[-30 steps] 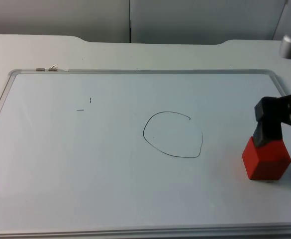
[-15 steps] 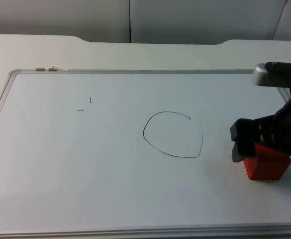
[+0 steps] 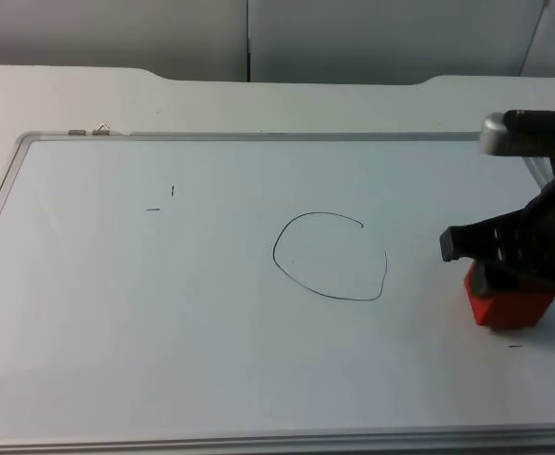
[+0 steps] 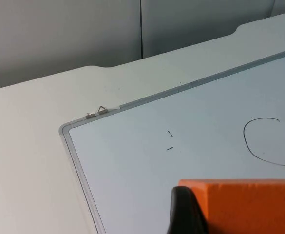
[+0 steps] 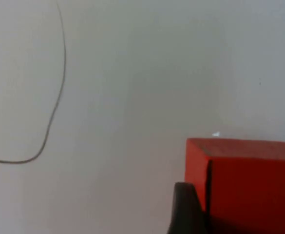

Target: Pick up one cube with the left hand and another cube with the right hand. First place the cube in the right hand at the target position, then stack the cube in the left hand on top.

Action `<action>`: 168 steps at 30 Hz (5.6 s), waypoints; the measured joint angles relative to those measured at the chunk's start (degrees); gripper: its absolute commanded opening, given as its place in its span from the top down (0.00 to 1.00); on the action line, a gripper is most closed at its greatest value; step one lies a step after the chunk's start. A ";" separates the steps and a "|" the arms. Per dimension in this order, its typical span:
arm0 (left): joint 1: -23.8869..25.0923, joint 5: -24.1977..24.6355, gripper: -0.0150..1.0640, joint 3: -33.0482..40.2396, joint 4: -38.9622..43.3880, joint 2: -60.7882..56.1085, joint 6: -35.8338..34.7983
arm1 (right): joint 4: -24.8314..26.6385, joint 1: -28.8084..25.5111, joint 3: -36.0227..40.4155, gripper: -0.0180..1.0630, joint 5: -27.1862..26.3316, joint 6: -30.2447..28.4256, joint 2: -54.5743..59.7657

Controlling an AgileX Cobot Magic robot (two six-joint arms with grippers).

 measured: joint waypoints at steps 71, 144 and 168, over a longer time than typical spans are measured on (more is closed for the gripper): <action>0.00 0.00 0.99 0.12 0.00 0.00 0.33 | 31.05 0.03 3.21 0.99 25.43 -55.52 -43.51; 0.00 0.00 0.99 0.12 0.00 0.00 0.33 | 19.66 10.20 -30.53 0.99 12.59 -37.62 19.38; 0.00 0.22 0.99 0.12 -0.11 0.00 0.43 | 19.22 10.20 -30.53 0.99 10.97 -37.62 19.73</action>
